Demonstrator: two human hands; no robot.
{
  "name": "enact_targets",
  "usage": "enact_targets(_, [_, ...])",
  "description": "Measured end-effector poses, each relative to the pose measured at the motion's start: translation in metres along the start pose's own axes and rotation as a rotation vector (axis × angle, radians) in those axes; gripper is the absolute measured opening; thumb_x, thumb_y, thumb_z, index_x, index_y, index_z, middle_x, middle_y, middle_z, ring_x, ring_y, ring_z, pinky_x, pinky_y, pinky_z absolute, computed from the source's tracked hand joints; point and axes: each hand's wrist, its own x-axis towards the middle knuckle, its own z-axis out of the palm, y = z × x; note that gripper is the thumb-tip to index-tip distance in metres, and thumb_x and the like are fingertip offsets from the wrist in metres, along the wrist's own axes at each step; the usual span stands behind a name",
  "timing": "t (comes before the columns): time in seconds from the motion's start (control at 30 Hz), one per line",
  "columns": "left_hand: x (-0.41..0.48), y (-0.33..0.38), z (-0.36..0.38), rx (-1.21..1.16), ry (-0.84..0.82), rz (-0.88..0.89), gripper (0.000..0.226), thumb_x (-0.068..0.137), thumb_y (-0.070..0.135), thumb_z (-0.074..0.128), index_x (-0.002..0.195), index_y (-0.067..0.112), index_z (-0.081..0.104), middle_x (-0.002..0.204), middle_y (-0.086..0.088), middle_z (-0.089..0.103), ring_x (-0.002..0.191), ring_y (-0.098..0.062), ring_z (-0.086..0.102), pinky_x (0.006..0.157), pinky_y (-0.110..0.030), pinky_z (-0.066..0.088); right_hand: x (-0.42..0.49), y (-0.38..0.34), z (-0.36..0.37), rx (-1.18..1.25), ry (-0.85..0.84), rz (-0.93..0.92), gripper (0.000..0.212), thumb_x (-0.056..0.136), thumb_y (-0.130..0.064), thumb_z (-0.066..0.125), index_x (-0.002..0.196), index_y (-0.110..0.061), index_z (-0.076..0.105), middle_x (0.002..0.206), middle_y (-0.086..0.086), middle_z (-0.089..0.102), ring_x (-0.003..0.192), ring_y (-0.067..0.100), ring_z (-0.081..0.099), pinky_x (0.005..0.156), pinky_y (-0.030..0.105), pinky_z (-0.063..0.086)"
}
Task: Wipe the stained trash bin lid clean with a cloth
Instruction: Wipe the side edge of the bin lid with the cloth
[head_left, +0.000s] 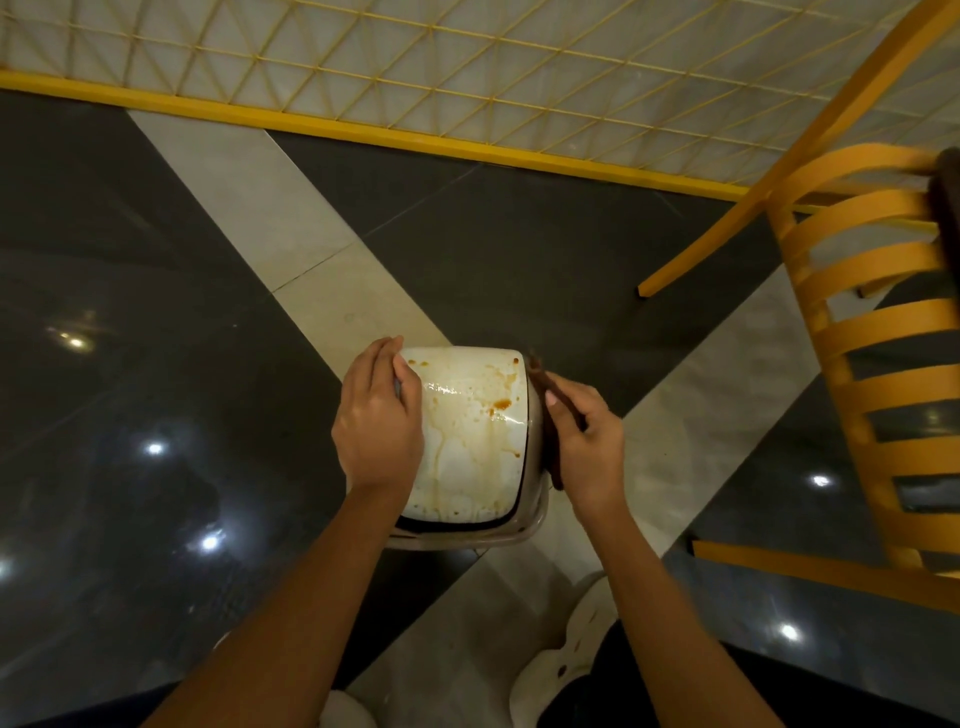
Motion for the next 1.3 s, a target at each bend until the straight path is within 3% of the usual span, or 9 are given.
enact_targets(0.1, [0.0, 0.001, 0.0, -0.002, -0.007, -0.004, 0.037, 0.096, 0.027, 0.035, 0.117, 0.012, 0.062, 0.119, -0.005, 0.062, 0.109, -0.02, 0.058, 0.08, -0.028, 0.047, 0.021, -0.003, 0.005, -0.032, -0.023, 0.041, 0.027, 0.092, -0.007, 0.052, 0.115, -0.012, 0.064, 0.109, 0.0, 0.062, 0.103, 0.011, 0.057, 0.085, 0.01, 0.043])
enact_targets(0.23, [0.001, 0.0, 0.0, 0.0, -0.009, -0.004, 0.034, 0.097, 0.025, 0.037, 0.117, 0.013, 0.062, 0.12, -0.005, 0.062, 0.109, -0.02, 0.058, 0.08, -0.029, 0.048, 0.016, -0.007, 0.003, -0.054, -0.023, -0.01, 0.026, 0.091, -0.005, 0.053, 0.111, -0.016, 0.066, 0.107, -0.003, 0.063, 0.099, 0.006, 0.057, 0.085, 0.007, 0.043])
enact_targets(0.4, [0.0, 0.0, -0.001, -0.003, -0.009, -0.003, 0.032, 0.097, 0.023, 0.039, 0.117, 0.013, 0.061, 0.12, -0.005, 0.062, 0.109, -0.02, 0.058, 0.08, -0.029, 0.048, -0.015, 0.004, 0.0, -0.048, 0.04, -0.084, 0.027, 0.09, -0.003, 0.054, 0.111, -0.017, 0.065, 0.108, -0.003, 0.062, 0.102, 0.004, 0.058, 0.091, 0.013, 0.046])
enact_targets(0.57, [0.0, 0.0, 0.0, 0.013, -0.022, -0.002, 0.032, 0.097, 0.022, 0.04, 0.118, 0.013, 0.061, 0.12, -0.005, 0.062, 0.11, -0.02, 0.058, 0.08, -0.029, 0.048, 0.024, -0.004, 0.002, 0.048, -0.037, 0.163, 0.028, 0.092, -0.009, 0.052, 0.118, -0.012, 0.063, 0.116, 0.003, 0.064, 0.108, 0.015, 0.058, 0.097, 0.03, 0.046])
enact_targets(0.77, [0.0, -0.002, 0.001, 0.034, -0.009, 0.004, 0.031, 0.097, 0.022, 0.041, 0.117, 0.013, 0.062, 0.119, -0.005, 0.063, 0.108, -0.02, 0.059, 0.079, -0.025, 0.045, -0.013, -0.001, -0.001, -0.04, 0.044, 0.025, 0.028, 0.091, -0.008, 0.053, 0.113, -0.024, 0.061, 0.105, -0.009, 0.061, 0.097, -0.002, 0.056, 0.085, 0.008, 0.044])
enact_targets(0.93, [0.0, 0.0, -0.001, 0.021, -0.023, 0.003, 0.033, 0.097, 0.025, 0.038, 0.118, 0.013, 0.061, 0.12, -0.005, 0.062, 0.109, -0.02, 0.058, 0.081, -0.027, 0.046, 0.035, -0.003, 0.005, -0.01, -0.055, 0.191, 0.027, 0.093, -0.01, 0.052, 0.117, -0.013, 0.064, 0.115, 0.003, 0.065, 0.108, 0.016, 0.059, 0.098, 0.034, 0.046])
enact_targets(1.03, [0.0, -0.001, 0.0, 0.017, -0.021, 0.009, 0.035, 0.097, 0.026, 0.036, 0.118, 0.013, 0.061, 0.12, -0.005, 0.062, 0.11, -0.02, 0.058, 0.081, -0.029, 0.048, 0.047, -0.003, 0.004, -0.033, -0.112, 0.216, 0.027, 0.093, -0.011, 0.051, 0.116, -0.013, 0.064, 0.114, 0.003, 0.066, 0.107, 0.018, 0.059, 0.099, 0.038, 0.046])
enact_targets(1.2, [0.0, -0.002, 0.001, 0.012, -0.007, -0.004, 0.034, 0.096, 0.024, 0.037, 0.117, 0.013, 0.062, 0.119, -0.004, 0.063, 0.108, -0.02, 0.059, 0.081, -0.028, 0.047, 0.022, 0.01, -0.001, -0.093, -0.053, 0.174, 0.029, 0.092, -0.009, 0.052, 0.117, -0.015, 0.064, 0.115, 0.004, 0.066, 0.106, 0.017, 0.059, 0.096, 0.034, 0.047])
enact_targets(1.3, [0.001, 0.0, 0.0, 0.005, -0.007, 0.001, 0.034, 0.096, 0.024, 0.037, 0.116, 0.013, 0.062, 0.118, -0.005, 0.063, 0.108, -0.021, 0.059, 0.079, -0.028, 0.046, 0.031, 0.004, 0.003, -0.093, -0.057, 0.102, 0.028, 0.092, -0.007, 0.051, 0.116, -0.014, 0.065, 0.115, 0.003, 0.065, 0.106, 0.013, 0.058, 0.09, 0.019, 0.045])
